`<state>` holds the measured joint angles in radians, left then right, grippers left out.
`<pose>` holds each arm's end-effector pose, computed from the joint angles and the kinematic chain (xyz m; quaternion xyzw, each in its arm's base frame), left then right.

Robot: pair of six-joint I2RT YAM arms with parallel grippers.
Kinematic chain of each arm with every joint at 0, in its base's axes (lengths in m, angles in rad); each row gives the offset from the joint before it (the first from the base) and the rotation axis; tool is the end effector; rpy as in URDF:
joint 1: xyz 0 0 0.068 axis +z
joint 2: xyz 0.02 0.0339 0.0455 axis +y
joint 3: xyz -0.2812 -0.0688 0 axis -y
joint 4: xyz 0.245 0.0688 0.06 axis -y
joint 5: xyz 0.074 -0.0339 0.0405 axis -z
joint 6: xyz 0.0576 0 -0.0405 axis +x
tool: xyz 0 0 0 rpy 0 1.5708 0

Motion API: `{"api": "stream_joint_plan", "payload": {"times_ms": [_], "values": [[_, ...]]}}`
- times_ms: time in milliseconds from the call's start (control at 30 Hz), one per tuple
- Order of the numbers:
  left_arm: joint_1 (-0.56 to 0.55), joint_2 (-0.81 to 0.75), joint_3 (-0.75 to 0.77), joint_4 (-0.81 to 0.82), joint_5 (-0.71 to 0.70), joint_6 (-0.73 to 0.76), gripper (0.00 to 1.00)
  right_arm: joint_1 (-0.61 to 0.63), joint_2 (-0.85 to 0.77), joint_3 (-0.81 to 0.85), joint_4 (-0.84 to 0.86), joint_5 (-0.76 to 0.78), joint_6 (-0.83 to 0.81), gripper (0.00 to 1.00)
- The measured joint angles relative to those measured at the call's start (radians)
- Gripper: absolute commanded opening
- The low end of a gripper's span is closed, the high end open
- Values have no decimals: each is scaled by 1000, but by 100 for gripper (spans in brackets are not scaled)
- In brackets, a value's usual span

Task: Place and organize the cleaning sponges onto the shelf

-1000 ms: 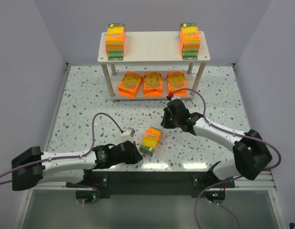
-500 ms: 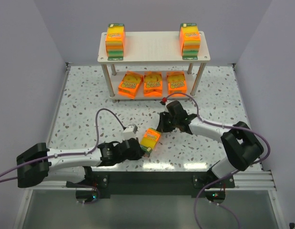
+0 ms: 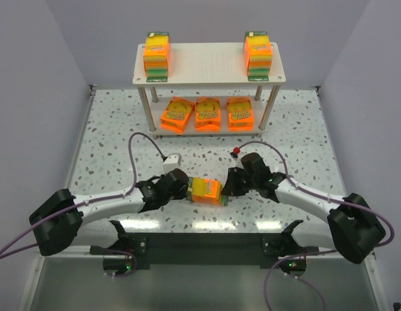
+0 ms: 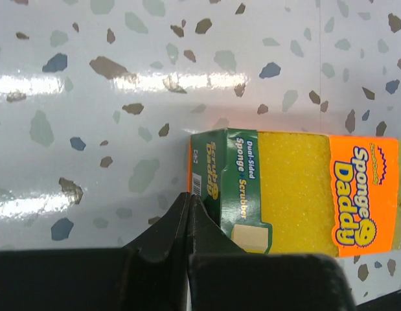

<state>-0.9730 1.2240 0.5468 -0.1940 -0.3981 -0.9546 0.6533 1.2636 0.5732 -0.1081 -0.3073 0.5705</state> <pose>0.1506 -0.1815 0.1740 -0.0593 0.9215 -0.1700 0.3442 0.1895 0.1670 0.1794 -0.0955 0.9123 0.3298 0.2232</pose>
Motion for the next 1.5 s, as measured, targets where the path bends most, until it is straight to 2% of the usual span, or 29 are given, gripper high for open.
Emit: {"api": "stream_joint_plan", "payload": {"times_ms": [133, 167, 233, 267, 333, 367, 467, 667, 933, 1267, 1500], "values": [[17, 72, 47, 53, -1, 51, 0, 6, -72, -58, -25, -3, 40, 24], [19, 92, 61, 69, 0, 63, 0, 10, -89, -67, -29, -6, 48, 39], [31, 124, 87, 93, -1, 85, 0, 14, -123, -82, -49, -2, 73, 45], [38, 138, 99, 108, 0, 91, 0, 14, -139, -86, -63, 2, 83, 58], [50, 156, 121, 135, 6, 105, 0, 20, -163, -87, -86, 22, 103, 69], [55, 162, 133, 149, 14, 109, 0, 22, -175, -87, -96, 39, 113, 81], [65, 164, 164, 187, 32, 120, 0, 24, -214, -86, -150, 121, 154, 94], [81, 123, 164, 199, 43, 129, 0, 24, -316, -86, -253, 245, 251, 94], [83, -64, 82, 177, 49, 128, 0, 24, -444, -103, -195, 209, 391, 88], [124, -116, 60, 126, 5, 150, 0, 30, -290, -116, -52, 46, 539, 81], [154, -78, 56, 132, 34, 166, 0, 59, -271, -141, 23, 32, 624, 79]]}}
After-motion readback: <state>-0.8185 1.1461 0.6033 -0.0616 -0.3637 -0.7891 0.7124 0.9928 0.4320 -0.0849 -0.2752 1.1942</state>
